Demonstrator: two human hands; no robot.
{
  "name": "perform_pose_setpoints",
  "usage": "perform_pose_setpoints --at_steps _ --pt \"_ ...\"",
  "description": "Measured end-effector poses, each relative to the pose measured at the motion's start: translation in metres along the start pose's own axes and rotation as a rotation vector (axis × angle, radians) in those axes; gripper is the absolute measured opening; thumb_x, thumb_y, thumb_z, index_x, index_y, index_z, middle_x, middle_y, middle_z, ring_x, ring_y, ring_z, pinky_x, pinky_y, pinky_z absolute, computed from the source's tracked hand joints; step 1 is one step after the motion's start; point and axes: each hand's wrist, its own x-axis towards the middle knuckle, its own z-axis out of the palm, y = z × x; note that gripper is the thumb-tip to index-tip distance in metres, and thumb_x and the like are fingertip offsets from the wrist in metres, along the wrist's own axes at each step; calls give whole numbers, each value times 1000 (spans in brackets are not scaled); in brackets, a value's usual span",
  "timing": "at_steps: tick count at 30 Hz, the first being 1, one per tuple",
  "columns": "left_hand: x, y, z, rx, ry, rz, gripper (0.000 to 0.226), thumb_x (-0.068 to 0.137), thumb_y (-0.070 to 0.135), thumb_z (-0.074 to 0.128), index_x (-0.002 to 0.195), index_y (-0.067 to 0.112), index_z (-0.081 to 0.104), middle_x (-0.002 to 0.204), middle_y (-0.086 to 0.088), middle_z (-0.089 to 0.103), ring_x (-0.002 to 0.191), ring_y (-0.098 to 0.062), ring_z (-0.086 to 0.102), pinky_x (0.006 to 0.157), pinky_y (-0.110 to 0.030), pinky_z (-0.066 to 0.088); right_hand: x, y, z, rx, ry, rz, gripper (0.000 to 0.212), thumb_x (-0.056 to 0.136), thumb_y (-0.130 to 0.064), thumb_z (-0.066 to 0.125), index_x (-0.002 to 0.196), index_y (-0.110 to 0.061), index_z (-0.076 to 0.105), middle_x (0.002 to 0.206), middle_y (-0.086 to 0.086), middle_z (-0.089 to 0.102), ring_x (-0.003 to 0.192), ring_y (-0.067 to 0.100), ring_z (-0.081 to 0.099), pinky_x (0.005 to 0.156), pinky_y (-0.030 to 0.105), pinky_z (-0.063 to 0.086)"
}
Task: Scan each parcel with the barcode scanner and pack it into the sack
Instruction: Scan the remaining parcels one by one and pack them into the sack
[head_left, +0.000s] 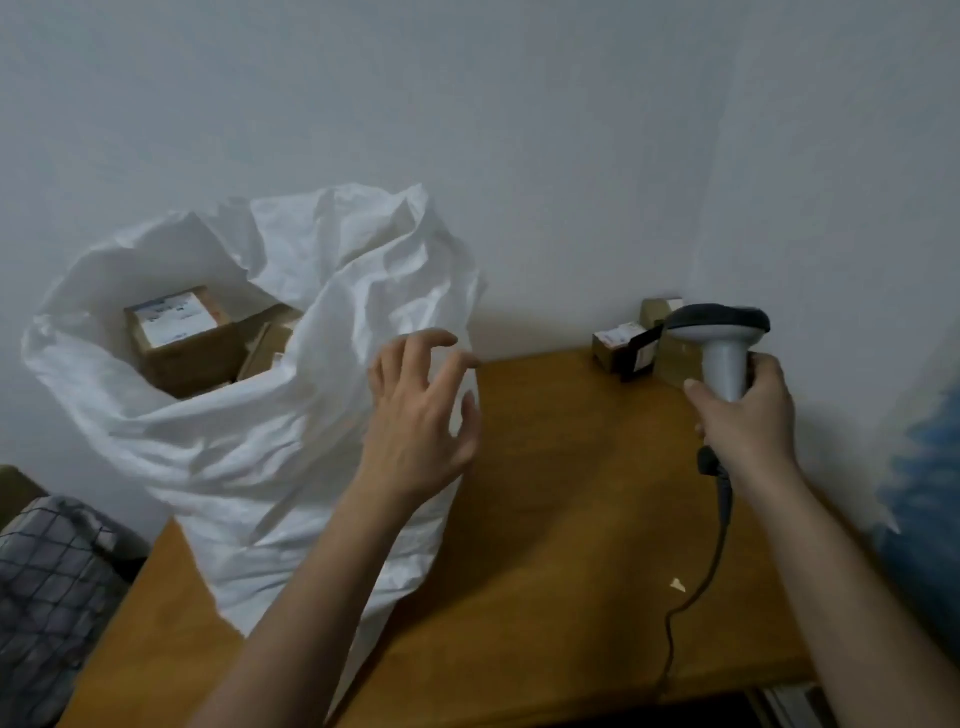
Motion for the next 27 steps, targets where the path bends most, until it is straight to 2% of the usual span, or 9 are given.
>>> perform_pose_setpoints --at_steps 3,6,12,16,22,27 --pt "26 40 59 -48 -61 -24 25 77 11 65 102 7 63 117 -19 55 109 -36 44 91 -46 36 38 29 -32 -26 19 31 40 92 -20 66 125 -11 45 100 12 55 72 27 57 56 28 41" --pt "57 84 123 -95 -141 -47 26 76 7 70 101 7 64 116 -19 55 106 -38 49 89 -47 40 80 53 -59 -69 10 39 32 91 -19 66 115 -14 45 98 14 58 75 29 59 55 29 42" --pt "101 148 237 -138 -364 -97 33 88 21 61 120 19 56 132 -8 41 124 -26 34 101 -40 31 163 86 -89 -97 -27 67 33 90 -20 67 116 -17 47 101 12 59 81 29 62 58 31 46" --pt "114 165 294 -152 -507 -144 40 91 27 57 129 24 48 137 -3 33 127 -22 28 105 -36 28 206 101 -87 -85 -53 89 34 89 -20 68 117 -18 47 100 11 59 81 28 63 59 31 47" --pt "138 174 381 -193 -700 -152 40 92 31 55 131 26 46 141 -1 28 131 -23 26 107 -38 30 260 125 -70 -71 -66 137 32 90 -19 67 117 -16 49 97 10 59 78 27 62 58 30 45" --pt "154 188 460 -301 -827 -142 56 94 27 54 144 29 31 139 -4 32 126 -24 31 103 -36 33 301 150 -56 -101 -12 182 36 90 -21 69 120 -18 49 99 5 57 84 22 62 67 36 55"
